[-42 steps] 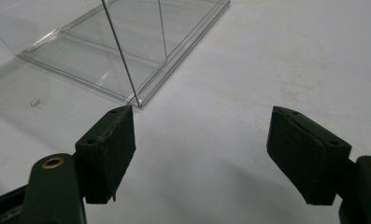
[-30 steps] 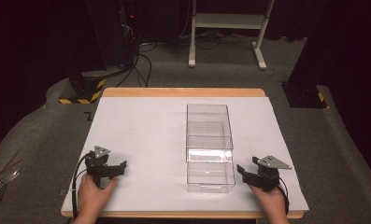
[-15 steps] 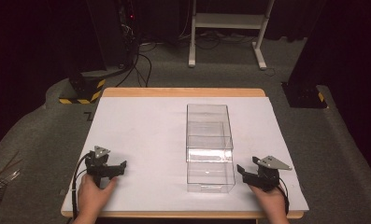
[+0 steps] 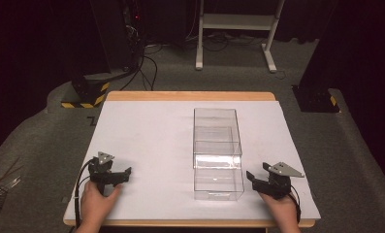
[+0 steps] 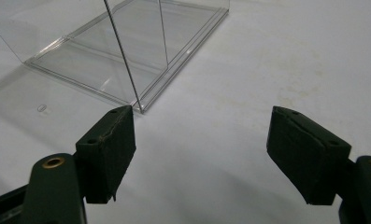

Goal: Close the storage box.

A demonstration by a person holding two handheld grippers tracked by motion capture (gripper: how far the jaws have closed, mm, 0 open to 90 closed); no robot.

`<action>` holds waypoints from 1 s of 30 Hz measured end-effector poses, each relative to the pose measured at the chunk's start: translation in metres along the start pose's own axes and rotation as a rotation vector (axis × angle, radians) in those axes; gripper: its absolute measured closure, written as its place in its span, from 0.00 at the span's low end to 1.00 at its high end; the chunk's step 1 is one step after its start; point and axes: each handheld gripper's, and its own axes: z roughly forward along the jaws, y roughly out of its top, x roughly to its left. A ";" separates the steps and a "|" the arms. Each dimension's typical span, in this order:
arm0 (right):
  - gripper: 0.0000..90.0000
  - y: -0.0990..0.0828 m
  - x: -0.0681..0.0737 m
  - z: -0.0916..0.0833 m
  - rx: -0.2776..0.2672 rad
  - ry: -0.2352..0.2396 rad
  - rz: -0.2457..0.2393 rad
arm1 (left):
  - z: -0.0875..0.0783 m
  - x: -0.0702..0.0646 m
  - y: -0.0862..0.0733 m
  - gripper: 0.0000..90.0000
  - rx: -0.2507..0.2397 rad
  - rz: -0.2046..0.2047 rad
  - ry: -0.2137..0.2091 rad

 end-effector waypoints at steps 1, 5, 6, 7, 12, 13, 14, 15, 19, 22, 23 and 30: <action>0.27 0.000 0.000 -0.001 -0.001 0.000 0.002 | 0.000 0.000 0.000 0.01 0.000 0.000 0.000; 0.27 0.001 -0.001 -0.003 -0.007 -0.002 0.001 | 0.000 0.000 0.000 0.01 0.001 0.000 -0.001; 0.27 0.002 -0.001 -0.004 -0.008 -0.005 0.000 | 0.000 0.000 0.000 0.01 0.001 0.001 -0.001; 0.27 0.003 -0.001 -0.005 -0.008 -0.009 -0.009 | 0.000 0.000 0.000 0.01 0.002 0.002 0.000; 0.27 0.006 0.000 -0.009 -0.015 -0.012 -0.013 | 0.000 0.000 0.000 0.01 0.002 0.003 0.000; 0.27 0.006 0.000 -0.009 -0.015 -0.012 -0.013 | 0.000 0.000 0.000 0.01 0.002 0.002 0.000; 0.27 0.007 0.000 -0.010 -0.018 -0.012 -0.014 | 0.000 0.000 0.000 0.01 0.002 0.003 0.000; 0.27 0.008 0.001 -0.012 -0.021 -0.013 -0.017 | 0.000 0.000 0.000 0.01 0.002 0.003 0.000; 0.27 0.010 0.003 -0.014 -0.027 -0.012 -0.021 | 0.000 0.000 0.000 0.01 0.001 0.002 0.000; 0.27 0.012 0.005 -0.018 -0.034 -0.013 -0.029 | 0.000 0.000 0.000 0.01 0.002 0.003 0.000; 0.27 0.013 0.006 -0.018 -0.036 -0.014 -0.032 | 0.000 0.000 0.000 0.01 0.001 0.002 0.000; 0.27 0.018 0.009 -0.025 -0.047 -0.017 -0.041 | 0.000 0.000 0.000 0.01 0.001 0.002 0.000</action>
